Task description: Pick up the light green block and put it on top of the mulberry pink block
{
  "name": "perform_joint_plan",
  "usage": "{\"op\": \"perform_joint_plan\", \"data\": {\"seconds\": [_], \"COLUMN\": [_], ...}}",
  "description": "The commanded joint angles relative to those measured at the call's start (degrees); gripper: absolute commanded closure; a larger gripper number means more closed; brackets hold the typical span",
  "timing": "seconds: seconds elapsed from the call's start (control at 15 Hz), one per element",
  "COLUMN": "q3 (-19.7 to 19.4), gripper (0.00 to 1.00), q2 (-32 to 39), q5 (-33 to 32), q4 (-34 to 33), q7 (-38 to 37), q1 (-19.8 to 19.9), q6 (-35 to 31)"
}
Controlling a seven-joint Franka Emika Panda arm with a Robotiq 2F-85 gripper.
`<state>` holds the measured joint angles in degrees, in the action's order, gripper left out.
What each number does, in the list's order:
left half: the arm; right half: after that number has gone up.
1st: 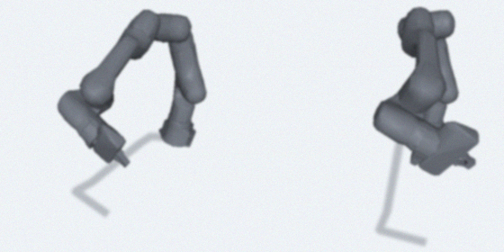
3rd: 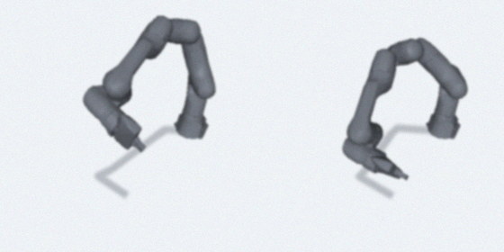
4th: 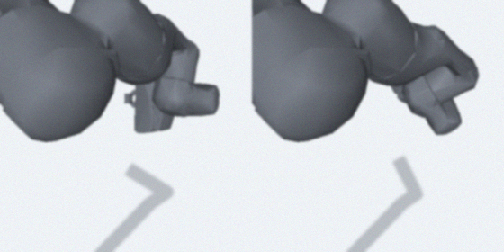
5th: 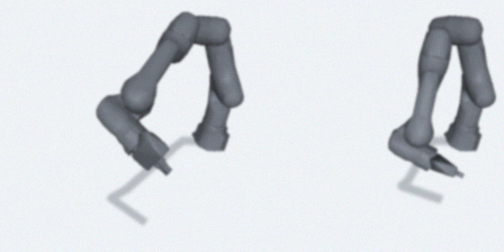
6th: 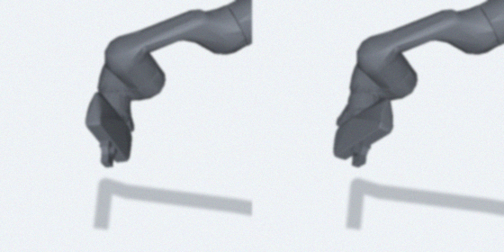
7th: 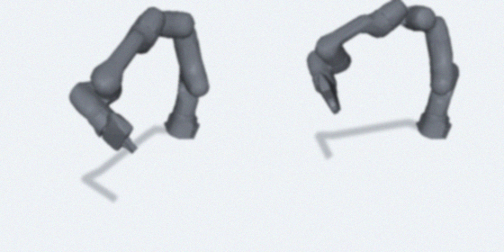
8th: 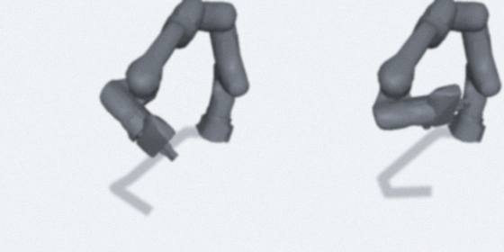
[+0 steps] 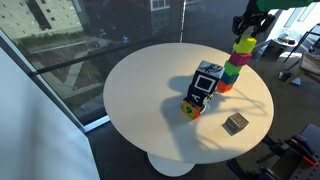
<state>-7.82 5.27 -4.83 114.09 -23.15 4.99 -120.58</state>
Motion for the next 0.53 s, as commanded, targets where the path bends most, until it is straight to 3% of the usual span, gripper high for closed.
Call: {"op": "perform_joint_plan", "data": {"seconds": [0.0, 0.33, 0.4, 0.47], "q3": [0.08, 0.08, 0.08, 0.08], "gripper": [0.69, 0.69, 0.62, 0.27], "q2": [0.19, 0.78, 0.79, 0.79], "q5": [-1.59, -1.67, -1.67, -1.68], "q4": [-0.93, -1.11, -1.12, -1.12], "q7": [-0.73, -0.54, -0.54, -0.58], "q1": [0.08, 0.06, 0.06, 0.06], "q6": [2.03, 2.96, 3.03, 3.04]}}
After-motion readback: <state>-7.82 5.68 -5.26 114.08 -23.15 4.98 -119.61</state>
